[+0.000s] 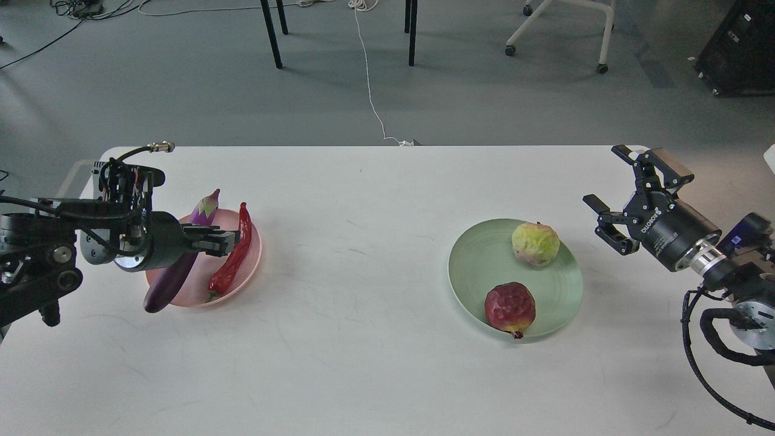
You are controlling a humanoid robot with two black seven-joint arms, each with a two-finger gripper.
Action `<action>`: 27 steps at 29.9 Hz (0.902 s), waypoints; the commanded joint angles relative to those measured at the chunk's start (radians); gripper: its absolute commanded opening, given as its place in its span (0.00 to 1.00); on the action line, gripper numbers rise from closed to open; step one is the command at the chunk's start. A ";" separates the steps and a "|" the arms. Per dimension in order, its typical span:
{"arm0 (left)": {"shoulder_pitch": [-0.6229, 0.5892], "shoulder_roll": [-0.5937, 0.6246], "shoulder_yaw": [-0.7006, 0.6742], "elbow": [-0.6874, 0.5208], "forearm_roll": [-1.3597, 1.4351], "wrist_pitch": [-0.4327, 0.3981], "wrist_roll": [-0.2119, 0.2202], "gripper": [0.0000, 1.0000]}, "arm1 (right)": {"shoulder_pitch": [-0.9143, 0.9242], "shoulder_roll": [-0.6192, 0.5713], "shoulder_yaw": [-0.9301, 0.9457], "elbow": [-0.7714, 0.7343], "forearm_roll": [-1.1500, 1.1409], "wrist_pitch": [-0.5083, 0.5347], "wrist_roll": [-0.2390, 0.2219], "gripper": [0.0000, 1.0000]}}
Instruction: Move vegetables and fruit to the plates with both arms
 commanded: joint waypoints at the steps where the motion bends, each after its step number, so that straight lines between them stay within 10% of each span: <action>1: -0.009 -0.013 -0.081 -0.002 -0.067 0.010 -0.056 1.00 | 0.007 0.001 0.021 -0.003 0.000 -0.005 0.000 0.97; 5: 0.007 -0.085 -0.224 0.001 -0.343 0.042 -0.134 1.00 | 0.022 0.001 0.032 -0.006 -0.002 -0.007 0.000 0.99; 16: 0.077 -0.236 -0.273 0.025 -0.917 0.549 -0.288 1.00 | 0.054 0.002 0.069 -0.008 0.003 -0.091 0.000 0.99; 27: 0.339 -0.479 -0.624 0.157 -0.908 0.431 -0.303 1.00 | 0.068 0.099 0.106 -0.067 0.037 -0.086 0.000 0.99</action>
